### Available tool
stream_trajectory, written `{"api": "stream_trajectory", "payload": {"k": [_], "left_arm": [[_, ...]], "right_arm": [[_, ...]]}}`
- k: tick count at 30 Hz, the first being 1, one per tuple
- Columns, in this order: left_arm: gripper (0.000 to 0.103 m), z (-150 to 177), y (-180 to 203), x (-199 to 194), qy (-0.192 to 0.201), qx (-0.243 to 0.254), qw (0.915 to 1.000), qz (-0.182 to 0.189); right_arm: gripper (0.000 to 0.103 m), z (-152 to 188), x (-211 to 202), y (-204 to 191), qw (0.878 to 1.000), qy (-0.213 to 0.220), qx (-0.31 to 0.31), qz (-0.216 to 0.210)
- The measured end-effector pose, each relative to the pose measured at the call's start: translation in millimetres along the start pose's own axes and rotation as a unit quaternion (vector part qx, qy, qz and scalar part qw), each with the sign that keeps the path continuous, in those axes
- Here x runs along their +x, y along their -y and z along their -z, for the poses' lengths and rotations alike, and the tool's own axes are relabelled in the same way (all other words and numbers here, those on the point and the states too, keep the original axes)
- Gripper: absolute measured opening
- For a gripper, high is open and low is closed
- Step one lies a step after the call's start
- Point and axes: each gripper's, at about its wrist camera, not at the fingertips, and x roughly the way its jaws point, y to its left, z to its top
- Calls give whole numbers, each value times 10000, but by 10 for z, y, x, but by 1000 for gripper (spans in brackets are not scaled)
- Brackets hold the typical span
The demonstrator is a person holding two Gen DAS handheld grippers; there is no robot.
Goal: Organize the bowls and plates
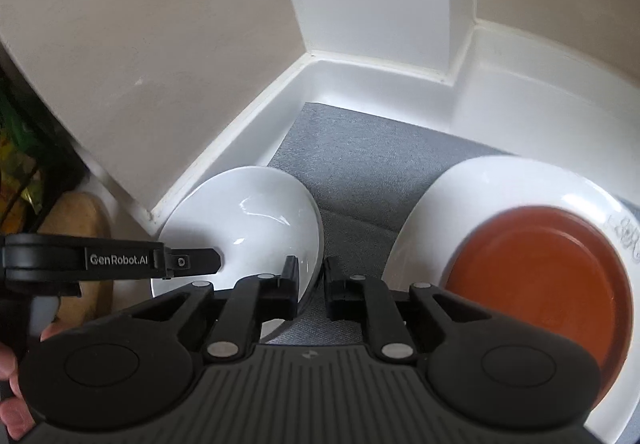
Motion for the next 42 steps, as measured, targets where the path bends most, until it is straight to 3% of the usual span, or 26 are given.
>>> {"api": "stream_trajectory", "payload": {"k": [10, 19, 25, 33, 42], "left_arm": [[7, -8, 455, -252, 195, 320, 9992, -142], [8, -53, 960, -409, 243, 919, 9954, 151], [8, 152, 1442, -439, 276, 1608, 9864, 191], [10, 403, 2052, -358, -49, 2311, 9719, 446], [10, 473, 2584, -194, -360, 2488, 9644, 820]], "right_arm": [[9, -70, -377, 133, 9979, 374, 504, -136], [11, -6, -914, 415, 9952, 618, 761, 43], [11, 214, -1219, 719, 9896, 728, 1218, 255], [11, 486, -1678, 1124, 9804, 936, 1623, 609], [13, 696, -2060, 1496, 9694, 1107, 1993, 907]]}}
